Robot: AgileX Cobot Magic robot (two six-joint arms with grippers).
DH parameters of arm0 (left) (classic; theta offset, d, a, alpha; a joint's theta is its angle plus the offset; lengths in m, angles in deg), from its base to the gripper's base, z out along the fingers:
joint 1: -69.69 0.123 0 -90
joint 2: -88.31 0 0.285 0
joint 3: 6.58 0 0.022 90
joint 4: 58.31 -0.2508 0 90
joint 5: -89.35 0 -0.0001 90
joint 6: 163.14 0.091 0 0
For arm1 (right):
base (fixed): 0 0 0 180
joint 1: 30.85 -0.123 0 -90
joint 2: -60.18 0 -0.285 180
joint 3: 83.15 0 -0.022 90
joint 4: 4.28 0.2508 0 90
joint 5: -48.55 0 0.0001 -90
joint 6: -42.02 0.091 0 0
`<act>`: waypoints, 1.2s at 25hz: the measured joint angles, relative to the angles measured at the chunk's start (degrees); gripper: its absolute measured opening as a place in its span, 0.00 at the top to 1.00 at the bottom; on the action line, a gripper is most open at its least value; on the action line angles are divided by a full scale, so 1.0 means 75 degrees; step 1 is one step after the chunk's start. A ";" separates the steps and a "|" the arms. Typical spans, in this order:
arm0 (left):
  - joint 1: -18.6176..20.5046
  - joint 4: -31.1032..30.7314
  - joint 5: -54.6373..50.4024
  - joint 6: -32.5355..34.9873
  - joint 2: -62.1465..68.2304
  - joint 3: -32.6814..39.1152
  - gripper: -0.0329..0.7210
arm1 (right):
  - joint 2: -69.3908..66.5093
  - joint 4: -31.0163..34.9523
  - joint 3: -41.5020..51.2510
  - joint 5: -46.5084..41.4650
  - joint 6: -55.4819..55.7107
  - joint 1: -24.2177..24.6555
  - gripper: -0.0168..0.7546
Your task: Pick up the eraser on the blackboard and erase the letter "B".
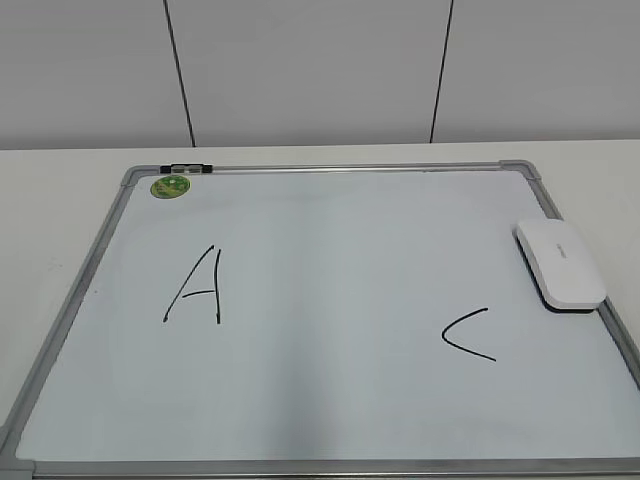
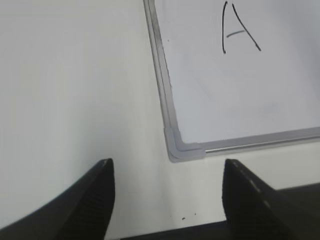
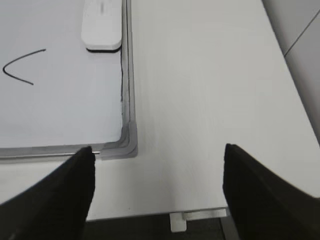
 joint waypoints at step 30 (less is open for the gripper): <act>0.0098 0.0000 -0.0058 0.0000 -0.1343 0.0000 0.28 | 0.1009 -0.0056 0.0000 -0.0044 0.0000 0.0063 0.21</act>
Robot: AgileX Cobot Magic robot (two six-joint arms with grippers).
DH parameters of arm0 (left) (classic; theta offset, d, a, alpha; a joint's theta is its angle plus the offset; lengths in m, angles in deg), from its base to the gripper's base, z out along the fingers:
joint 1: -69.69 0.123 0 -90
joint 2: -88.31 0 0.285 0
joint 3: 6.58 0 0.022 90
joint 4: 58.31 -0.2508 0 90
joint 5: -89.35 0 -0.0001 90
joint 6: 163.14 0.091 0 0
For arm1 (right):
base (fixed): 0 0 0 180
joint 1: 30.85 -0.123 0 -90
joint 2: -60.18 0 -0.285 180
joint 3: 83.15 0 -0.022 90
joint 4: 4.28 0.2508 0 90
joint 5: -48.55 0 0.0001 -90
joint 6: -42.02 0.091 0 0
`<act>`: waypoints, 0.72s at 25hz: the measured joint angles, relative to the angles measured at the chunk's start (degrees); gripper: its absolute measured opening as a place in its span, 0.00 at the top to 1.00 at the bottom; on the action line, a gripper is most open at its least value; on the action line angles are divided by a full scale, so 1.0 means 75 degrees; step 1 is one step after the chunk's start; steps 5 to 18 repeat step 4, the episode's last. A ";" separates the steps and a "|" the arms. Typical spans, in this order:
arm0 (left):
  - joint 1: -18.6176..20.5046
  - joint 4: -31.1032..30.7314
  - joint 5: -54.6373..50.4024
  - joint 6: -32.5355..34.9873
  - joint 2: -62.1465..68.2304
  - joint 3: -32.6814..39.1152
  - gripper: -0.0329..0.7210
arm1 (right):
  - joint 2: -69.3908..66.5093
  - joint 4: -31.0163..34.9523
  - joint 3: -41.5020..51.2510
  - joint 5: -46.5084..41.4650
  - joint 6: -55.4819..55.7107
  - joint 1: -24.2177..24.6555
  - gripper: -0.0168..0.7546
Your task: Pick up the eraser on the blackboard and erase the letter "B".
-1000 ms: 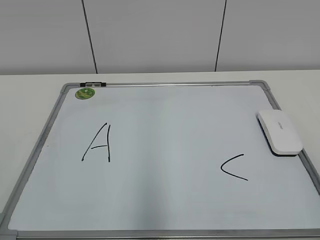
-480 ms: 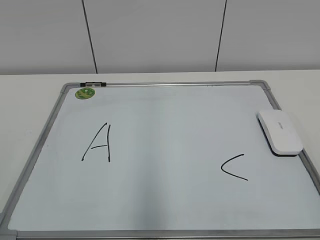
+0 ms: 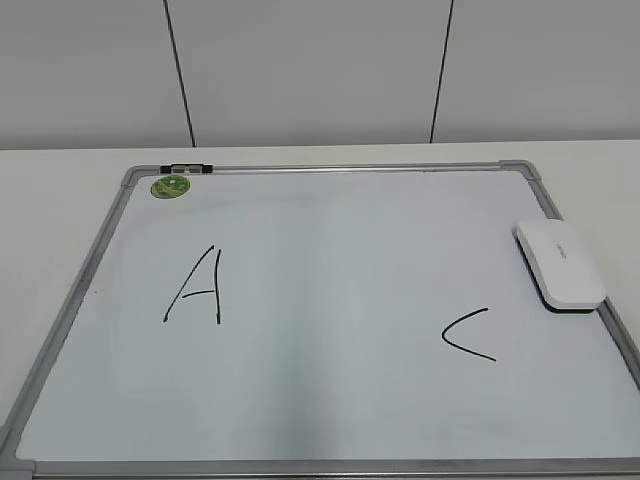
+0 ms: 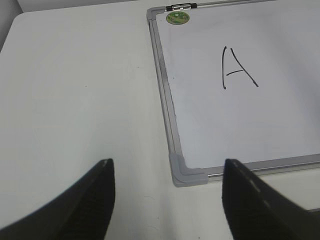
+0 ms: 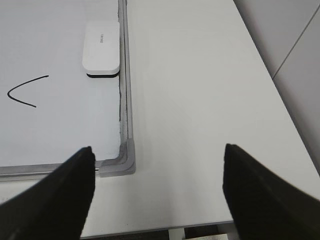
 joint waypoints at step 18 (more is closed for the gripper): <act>0.0000 0.0000 0.0000 0.0000 0.0000 0.0000 0.28 | 0.0000 0.0000 0.0000 0.0000 0.0000 0.0000 0.21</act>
